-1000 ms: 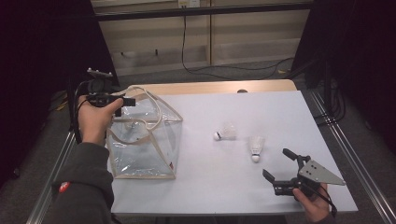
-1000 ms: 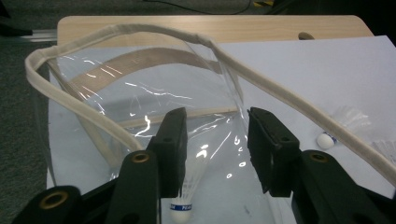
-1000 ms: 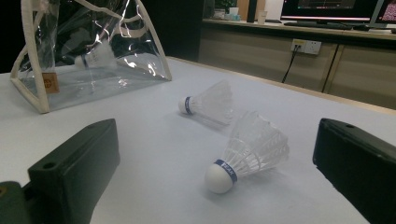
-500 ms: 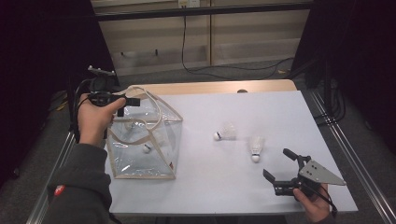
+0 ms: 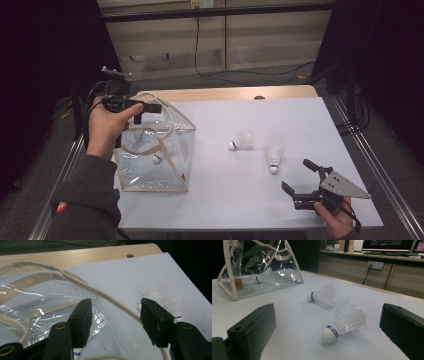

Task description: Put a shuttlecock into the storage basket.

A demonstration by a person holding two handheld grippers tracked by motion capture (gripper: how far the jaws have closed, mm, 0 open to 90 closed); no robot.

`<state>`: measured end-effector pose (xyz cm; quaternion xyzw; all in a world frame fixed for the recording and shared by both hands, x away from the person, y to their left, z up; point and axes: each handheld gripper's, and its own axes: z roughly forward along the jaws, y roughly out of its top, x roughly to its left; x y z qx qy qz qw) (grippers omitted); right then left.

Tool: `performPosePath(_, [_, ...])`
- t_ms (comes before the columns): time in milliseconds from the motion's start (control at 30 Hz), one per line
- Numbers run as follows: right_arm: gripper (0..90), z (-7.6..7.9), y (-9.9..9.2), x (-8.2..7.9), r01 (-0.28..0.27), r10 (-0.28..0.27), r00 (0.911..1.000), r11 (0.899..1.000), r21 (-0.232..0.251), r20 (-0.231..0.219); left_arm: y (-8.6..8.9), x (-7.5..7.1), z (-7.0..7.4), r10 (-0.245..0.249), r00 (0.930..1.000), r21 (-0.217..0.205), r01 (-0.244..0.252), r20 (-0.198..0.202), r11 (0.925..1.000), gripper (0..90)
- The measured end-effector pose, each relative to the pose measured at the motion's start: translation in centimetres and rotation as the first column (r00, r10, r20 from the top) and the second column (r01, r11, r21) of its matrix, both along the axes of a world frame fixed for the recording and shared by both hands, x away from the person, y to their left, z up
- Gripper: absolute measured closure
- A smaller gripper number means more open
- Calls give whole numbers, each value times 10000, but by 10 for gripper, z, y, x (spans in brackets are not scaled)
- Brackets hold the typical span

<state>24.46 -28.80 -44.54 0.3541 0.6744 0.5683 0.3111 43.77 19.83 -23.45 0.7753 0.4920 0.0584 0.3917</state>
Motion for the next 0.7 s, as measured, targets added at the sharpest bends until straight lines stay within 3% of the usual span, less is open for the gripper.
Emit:
performPosePath(467, [3, 0, 0, 0, -16, 16, 10000, 10000, -11, 16, -26, -7, 5, -905, 9959, -486, 908, 73, 9947, 380])
performPosePath(700, [3, 0, 0, 0, -26, 26, 10000, 10000, -11, 49, -38, -12, 7, -1421, 9898, -628, 1420, 40, 9879, 343])
